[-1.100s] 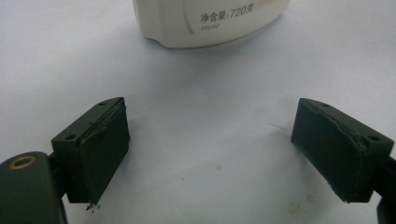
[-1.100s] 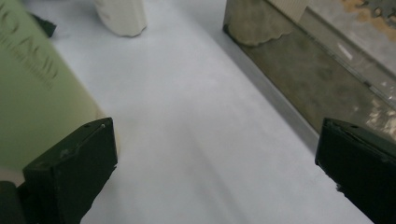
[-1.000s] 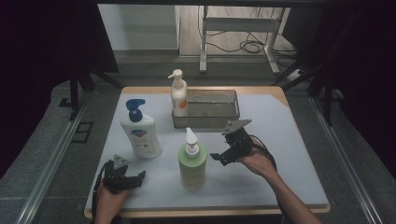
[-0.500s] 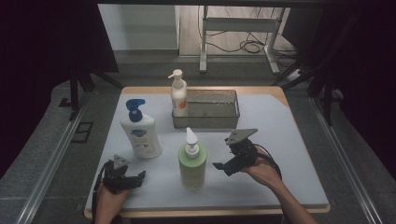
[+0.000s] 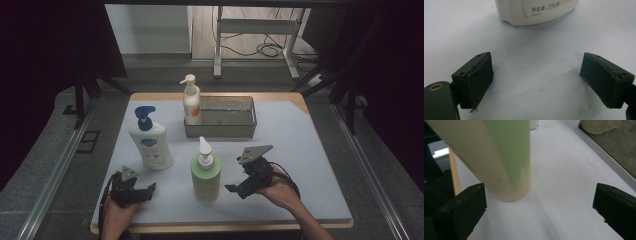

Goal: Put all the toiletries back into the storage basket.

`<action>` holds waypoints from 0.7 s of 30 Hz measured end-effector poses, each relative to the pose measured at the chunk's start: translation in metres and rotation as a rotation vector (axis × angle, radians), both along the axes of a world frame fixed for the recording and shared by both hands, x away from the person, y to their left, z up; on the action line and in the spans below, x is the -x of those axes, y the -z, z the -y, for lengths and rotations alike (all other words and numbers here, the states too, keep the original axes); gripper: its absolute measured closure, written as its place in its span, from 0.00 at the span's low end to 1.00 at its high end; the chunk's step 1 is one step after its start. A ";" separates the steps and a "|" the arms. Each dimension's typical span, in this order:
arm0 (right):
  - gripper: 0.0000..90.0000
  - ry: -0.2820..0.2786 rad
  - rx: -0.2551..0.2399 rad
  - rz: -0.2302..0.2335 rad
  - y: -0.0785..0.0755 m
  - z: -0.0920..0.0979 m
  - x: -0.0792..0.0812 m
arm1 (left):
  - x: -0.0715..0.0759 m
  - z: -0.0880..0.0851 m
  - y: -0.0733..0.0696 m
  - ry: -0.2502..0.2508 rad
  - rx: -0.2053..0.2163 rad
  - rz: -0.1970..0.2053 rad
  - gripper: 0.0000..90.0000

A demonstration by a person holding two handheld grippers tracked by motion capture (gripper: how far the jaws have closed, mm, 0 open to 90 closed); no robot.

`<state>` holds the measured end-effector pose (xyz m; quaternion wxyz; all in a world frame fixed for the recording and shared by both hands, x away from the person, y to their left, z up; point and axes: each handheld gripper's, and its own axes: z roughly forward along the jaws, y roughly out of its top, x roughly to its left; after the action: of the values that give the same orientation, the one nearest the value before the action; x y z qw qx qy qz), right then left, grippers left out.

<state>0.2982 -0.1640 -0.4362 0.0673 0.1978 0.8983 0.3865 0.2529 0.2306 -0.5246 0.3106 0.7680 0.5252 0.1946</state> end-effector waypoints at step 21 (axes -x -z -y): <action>0.00 -0.044 -0.081 -0.002 -0.001 -0.025 0.018 | 0.000 0.000 0.000 -0.001 -0.001 -0.001 0.13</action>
<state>0.2806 -0.1394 -0.4355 0.0498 0.1809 0.8863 0.4235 0.2529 0.2305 -0.5245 0.3100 0.7681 0.5254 0.1947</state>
